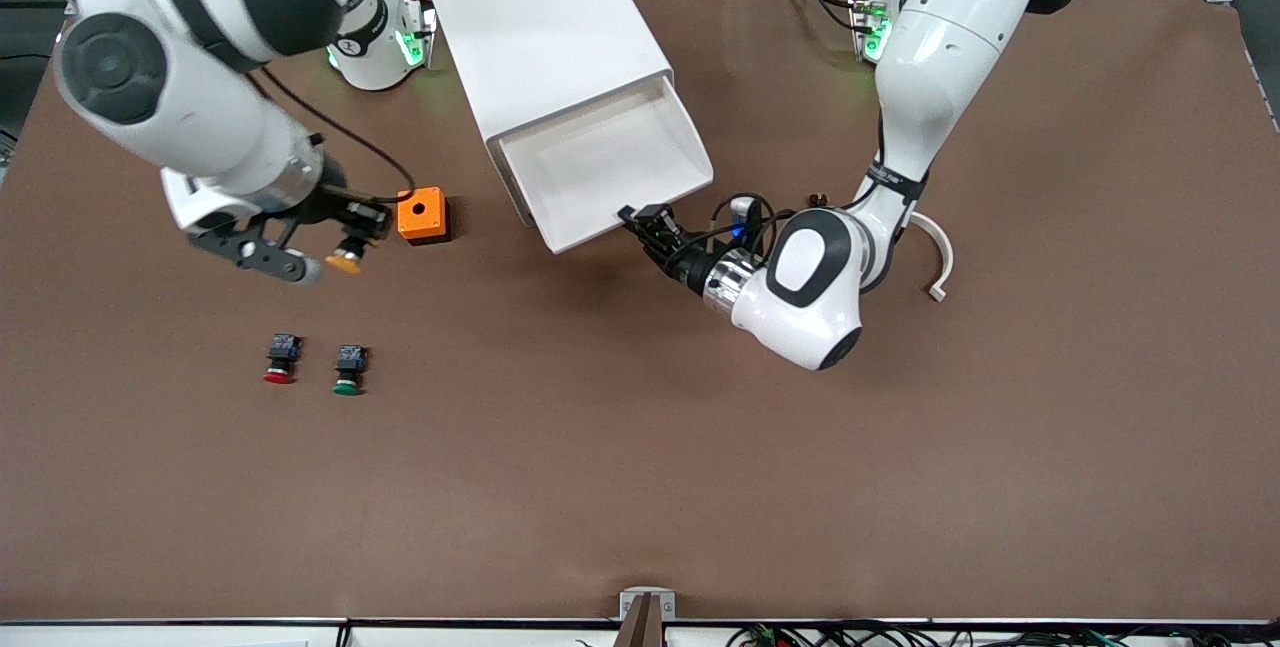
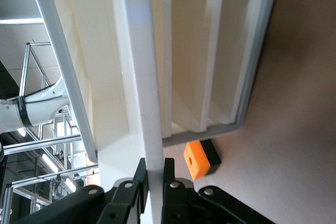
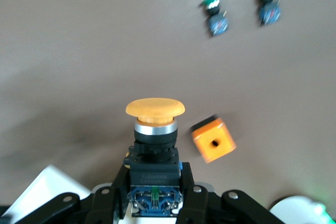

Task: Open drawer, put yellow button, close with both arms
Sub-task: 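Carry the yellow button over the open drawer while the left gripper withdraws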

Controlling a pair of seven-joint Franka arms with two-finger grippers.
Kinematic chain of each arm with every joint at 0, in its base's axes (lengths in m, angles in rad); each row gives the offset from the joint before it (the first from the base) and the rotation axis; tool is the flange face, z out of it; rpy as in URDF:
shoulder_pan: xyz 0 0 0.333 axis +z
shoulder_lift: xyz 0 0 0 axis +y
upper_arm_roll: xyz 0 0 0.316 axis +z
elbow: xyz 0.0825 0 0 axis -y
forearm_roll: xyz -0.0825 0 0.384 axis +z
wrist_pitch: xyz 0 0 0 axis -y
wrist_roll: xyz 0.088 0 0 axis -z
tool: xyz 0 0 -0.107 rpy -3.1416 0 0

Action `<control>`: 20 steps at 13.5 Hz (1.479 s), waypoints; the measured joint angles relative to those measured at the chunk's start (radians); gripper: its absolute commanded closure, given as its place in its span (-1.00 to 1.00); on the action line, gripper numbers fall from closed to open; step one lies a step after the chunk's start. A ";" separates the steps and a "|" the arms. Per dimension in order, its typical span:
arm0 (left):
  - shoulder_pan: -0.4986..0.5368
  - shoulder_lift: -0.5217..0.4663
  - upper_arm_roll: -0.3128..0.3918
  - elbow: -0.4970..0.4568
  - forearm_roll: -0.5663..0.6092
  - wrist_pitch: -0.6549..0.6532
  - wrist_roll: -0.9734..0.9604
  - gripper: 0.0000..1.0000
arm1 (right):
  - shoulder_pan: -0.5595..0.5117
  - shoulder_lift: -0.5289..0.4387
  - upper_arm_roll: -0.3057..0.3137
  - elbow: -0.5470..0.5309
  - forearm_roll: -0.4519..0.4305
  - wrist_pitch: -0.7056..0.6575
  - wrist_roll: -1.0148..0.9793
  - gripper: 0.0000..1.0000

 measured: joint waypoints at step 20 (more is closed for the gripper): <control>0.091 -0.069 0.227 0.152 0.435 0.030 0.758 -1.00 | 0.402 0.257 0.003 0.030 0.118 0.248 1.171 0.49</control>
